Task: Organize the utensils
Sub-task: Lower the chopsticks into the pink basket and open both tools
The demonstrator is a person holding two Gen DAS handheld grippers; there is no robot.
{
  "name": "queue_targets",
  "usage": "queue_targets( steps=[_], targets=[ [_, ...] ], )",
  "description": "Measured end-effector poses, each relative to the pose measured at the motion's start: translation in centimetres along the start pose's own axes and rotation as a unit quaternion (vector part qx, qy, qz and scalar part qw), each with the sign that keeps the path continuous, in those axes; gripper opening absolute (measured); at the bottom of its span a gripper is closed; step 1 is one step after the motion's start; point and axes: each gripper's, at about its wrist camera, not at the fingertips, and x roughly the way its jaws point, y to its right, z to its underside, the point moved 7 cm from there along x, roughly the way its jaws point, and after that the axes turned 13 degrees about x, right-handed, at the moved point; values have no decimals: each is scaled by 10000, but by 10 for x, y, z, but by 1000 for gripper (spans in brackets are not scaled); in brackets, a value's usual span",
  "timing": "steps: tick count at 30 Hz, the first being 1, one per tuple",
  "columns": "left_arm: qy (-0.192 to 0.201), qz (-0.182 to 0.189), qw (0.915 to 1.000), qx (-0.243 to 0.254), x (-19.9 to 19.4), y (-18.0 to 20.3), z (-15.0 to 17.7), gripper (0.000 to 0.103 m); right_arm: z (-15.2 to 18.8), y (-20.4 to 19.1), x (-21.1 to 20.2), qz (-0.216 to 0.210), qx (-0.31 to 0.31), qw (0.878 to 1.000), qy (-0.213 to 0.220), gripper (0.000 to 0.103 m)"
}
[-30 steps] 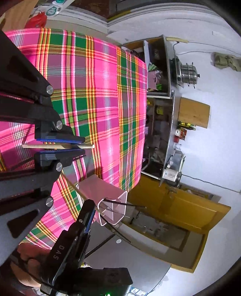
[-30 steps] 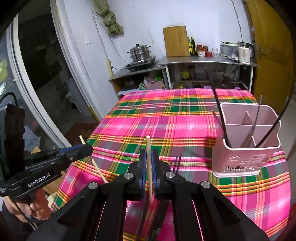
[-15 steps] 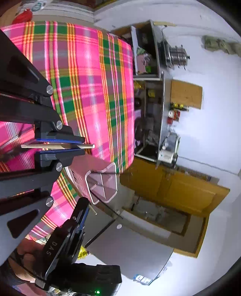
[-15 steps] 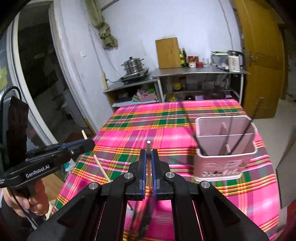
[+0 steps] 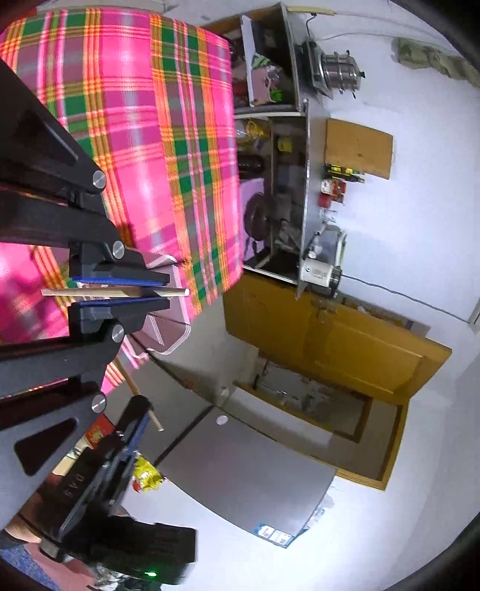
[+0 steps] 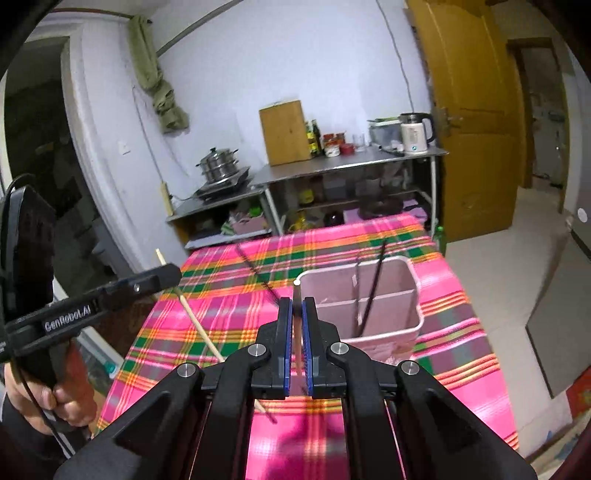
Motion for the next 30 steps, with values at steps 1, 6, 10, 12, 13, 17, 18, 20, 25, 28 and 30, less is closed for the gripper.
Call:
queue_targets(
  steps=[1, 6, 10, 12, 13, 17, 18, 20, 25, 28, 30],
  targets=[
    [54, 12, 10000, -7, 2, 1, -8, 5, -4, 2, -1, 9, 9, 10000, 34, 5],
    [322, 12, 9995, 41, 12, 3, -43, 5, -28, 7, -10, 34, 40, 9995, 297, 5],
    [421, -15, 9991, 95, 24, 4, -57, 5, -44, 11, -11, 64, 69, 9990, 427, 5],
    [420, -19, 9991, 97, 32, 3, -60, 5, -48, 13, -9, 74, 89, 9989, 454, 5],
    [420, -22, 9991, 97, 35, 3, -60, 5, -49, 15, -8, 76, 102, 9989, 459, 5],
    [375, -42, 9992, 96, 51, -1, -55, 5, -52, 16, -2, 60, 104, 9989, 463, 5],
    [339, -41, 9994, 74, 56, -2, -51, 5, -50, 16, 1, 74, 89, 9989, 447, 5],
    [288, -41, 9996, 59, 63, -4, -44, 5, -47, 19, 8, 98, 83, 9991, 400, 5],
    [98, -68, 9999, 115, 81, -7, -24, 5, -31, 31, 31, 219, 139, 9995, 185, 5],
    [14, -100, 9998, 143, 89, -9, -14, 5, -24, 36, 44, 280, 154, 9995, 73, 5],
    [-58, -106, 9998, 162, 94, -9, -5, 5, -18, 38, 52, 309, 168, 9994, -14, 5]
  ],
)
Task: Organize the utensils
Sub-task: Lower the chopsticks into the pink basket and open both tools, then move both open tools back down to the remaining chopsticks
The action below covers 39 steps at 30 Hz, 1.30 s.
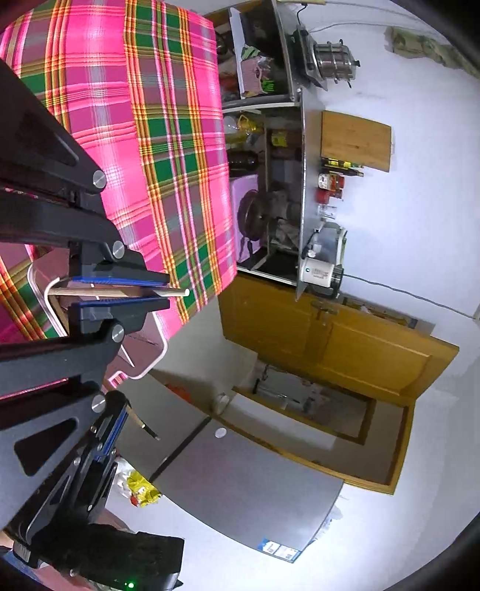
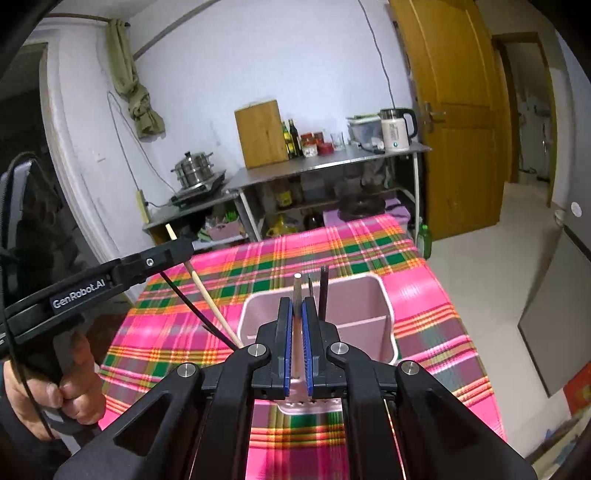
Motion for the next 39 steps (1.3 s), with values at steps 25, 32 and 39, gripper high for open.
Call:
queue_targets(
  steps=[25, 32, 39],
  targets=[
    [255, -126, 9996, -58, -65, -8, 20, 17, 19, 1, -19, 81, 115, 9999, 1, 15],
    [286, -309, 9990, -146, -98, -21, 45, 17, 30, -11, -41, -104, 30, 9999, 83, 15],
    [151, -507, 9981, -324, -119, -36, 86, 17, 59, -29, -44, -305, -130, 9994, -82, 15]
  ],
)
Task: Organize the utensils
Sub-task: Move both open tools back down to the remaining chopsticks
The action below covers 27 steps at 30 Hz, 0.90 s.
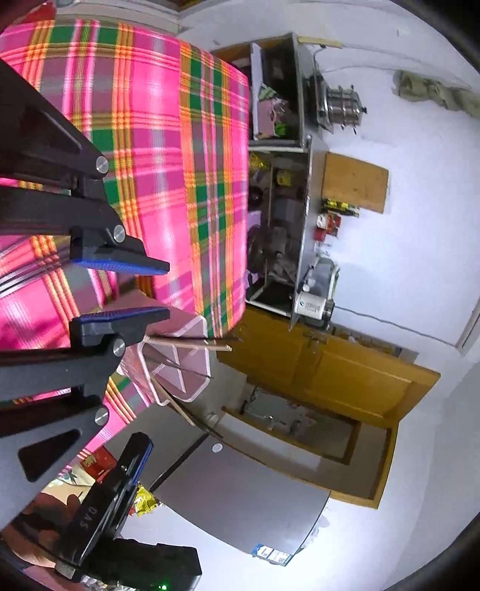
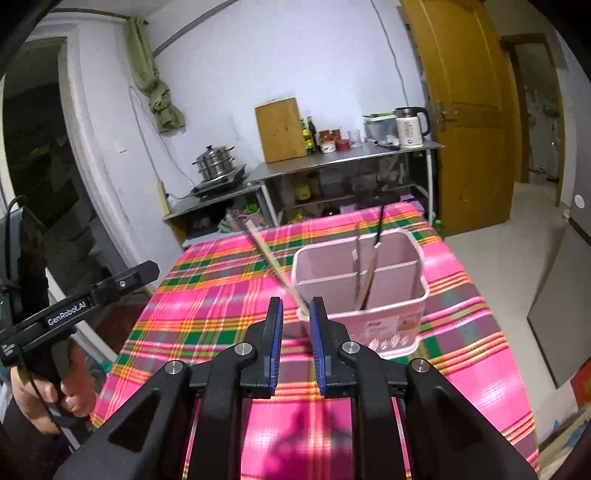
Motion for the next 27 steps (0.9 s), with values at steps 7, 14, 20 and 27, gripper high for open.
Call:
queue_targets(
  steps=[7, 14, 20, 27],
  targets=[
    [-280, -130, 9993, -211, -3, -16, 41, 17, 29, -8, 11, -86, -72, 9996, -260, 15],
    [-579, -173, 9973, -408, 5, -25, 75, 17, 53, -6, 20, -100, -15, 9988, -476, 15],
    [-839, -204, 9949, -512, 21, -29, 100, 17, 66, -7, 30, -69, -36, 9980, -620, 15],
    [-1184, -238, 9904, -673, 46, -37, 128, 17, 85, -12, 49, -44, -161, 9960, -873, 15]
  ],
)
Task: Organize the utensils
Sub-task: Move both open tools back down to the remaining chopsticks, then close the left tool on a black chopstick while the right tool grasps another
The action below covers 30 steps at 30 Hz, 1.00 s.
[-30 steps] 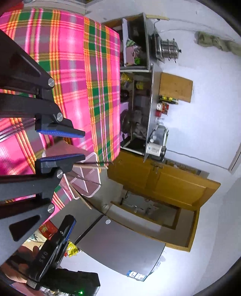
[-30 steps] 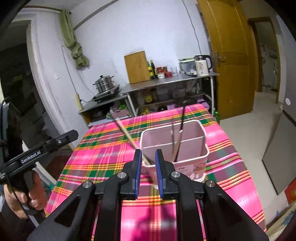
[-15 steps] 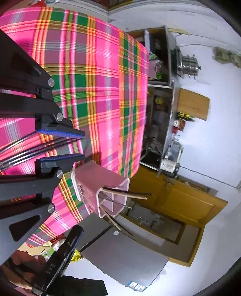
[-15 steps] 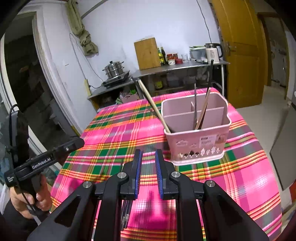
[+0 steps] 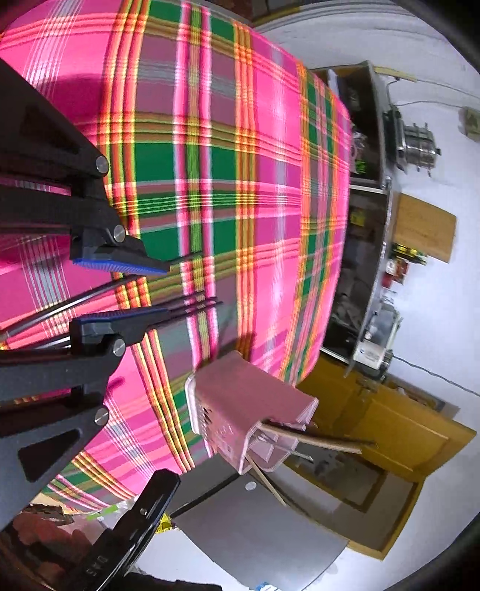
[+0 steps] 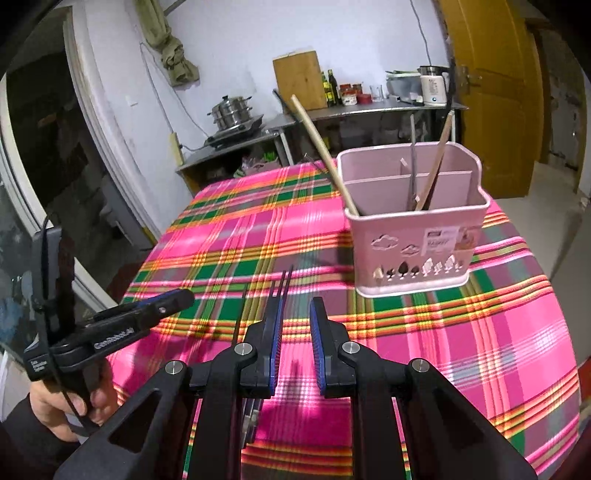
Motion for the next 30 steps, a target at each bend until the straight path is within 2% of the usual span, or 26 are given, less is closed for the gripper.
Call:
queue_targets(
  steps=[6, 14, 19, 21, 30],
  targets=[
    [-336, -34, 9993, -175, 34, -9, 14, 17, 9, -2, 18, -3, -7, 9998, -193, 15],
    [-593, -98, 9979, -230, 64, -12, 22, 17, 14, 0, 36, 11, 3, 9993, -366, 15],
    [-504, -285, 9983, 82, 67, -8, 21, 16, 17, -1, 46, -1, -2, 9989, -462, 15],
    [-529, -396, 9976, 216, 68, -9, 20, 9, 19, -2, 51, -4, -8, 9987, -515, 15],
    [-598, -508, 9967, 207, 57, -34, 26, 8, 26, -16, 76, -132, -115, 9973, -711, 15]
  ],
)
